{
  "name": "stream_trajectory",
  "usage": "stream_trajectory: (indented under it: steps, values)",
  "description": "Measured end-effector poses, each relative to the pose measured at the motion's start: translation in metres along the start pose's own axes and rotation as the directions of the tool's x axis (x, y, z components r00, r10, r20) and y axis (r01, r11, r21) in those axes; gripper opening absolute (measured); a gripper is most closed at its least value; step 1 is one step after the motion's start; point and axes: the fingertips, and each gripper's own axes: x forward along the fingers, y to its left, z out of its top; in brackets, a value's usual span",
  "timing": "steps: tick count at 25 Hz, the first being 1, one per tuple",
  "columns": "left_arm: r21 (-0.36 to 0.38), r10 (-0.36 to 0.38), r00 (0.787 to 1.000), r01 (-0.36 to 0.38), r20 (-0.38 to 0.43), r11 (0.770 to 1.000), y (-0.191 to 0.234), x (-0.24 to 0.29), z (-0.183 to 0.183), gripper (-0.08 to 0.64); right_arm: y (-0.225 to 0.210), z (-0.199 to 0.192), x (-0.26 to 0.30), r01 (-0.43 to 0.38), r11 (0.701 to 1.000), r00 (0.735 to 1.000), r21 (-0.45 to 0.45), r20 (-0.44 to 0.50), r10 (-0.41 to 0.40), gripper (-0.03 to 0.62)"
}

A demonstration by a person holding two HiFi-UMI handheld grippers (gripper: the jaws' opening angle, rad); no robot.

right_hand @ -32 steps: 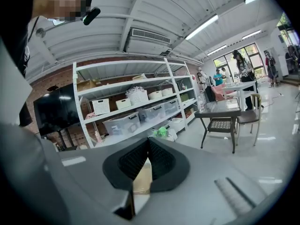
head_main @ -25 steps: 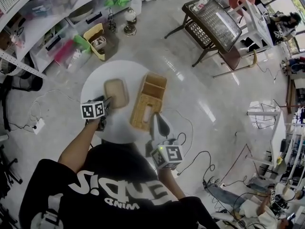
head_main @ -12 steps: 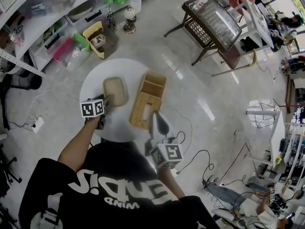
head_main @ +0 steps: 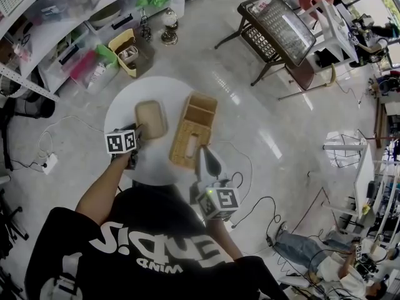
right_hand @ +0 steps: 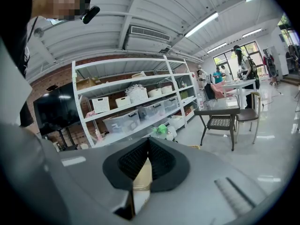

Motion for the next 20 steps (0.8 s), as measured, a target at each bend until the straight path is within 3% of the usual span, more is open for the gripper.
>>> stream_trajectory:
  steps: [13,20]
  values:
    - [-0.019,0.027,0.999,-0.027,0.033,0.999,0.000,-0.012,0.006,0.094,0.001,0.001,-0.006,-0.012,1.000,1.000,-0.002,0.007,0.012,0.000]
    - [-0.084,-0.015,0.997,0.022,0.081,0.996,0.000,-0.022,0.011,0.063,0.007,0.000,-0.010,-0.011,1.000,1.000,-0.003,0.004,0.011,0.000]
